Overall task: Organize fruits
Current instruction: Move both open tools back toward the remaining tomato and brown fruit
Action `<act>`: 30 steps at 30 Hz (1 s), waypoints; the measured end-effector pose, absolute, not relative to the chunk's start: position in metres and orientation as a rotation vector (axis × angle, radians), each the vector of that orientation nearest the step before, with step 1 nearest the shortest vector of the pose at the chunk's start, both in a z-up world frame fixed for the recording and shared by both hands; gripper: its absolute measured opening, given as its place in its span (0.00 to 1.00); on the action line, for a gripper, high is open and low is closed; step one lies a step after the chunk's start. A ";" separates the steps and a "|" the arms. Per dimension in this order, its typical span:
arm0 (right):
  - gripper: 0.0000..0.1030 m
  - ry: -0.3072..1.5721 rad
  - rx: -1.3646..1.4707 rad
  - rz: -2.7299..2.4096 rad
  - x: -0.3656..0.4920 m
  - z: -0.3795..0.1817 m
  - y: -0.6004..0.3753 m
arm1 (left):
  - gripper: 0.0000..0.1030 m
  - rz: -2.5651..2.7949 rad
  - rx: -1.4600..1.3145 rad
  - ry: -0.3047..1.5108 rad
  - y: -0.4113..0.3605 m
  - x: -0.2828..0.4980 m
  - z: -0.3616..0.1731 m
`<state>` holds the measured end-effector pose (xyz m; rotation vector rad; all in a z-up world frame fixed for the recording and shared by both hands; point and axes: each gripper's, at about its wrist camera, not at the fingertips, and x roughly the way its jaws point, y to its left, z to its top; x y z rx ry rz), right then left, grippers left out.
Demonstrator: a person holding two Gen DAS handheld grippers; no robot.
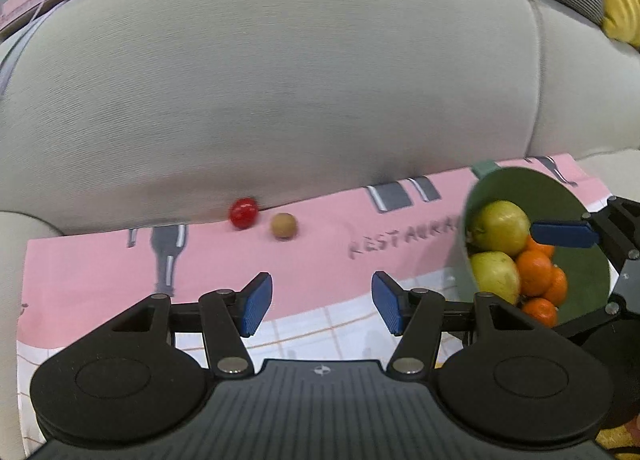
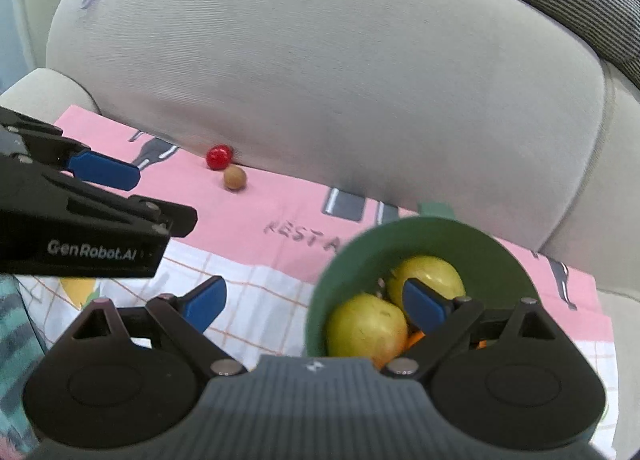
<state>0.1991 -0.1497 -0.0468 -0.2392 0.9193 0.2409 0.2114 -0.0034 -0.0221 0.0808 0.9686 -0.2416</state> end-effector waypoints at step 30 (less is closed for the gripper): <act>0.59 0.933 -0.260 0.397 0.278 -0.083 -0.079 | 0.63 -0.158 -0.055 0.961 0.075 0.272 -0.058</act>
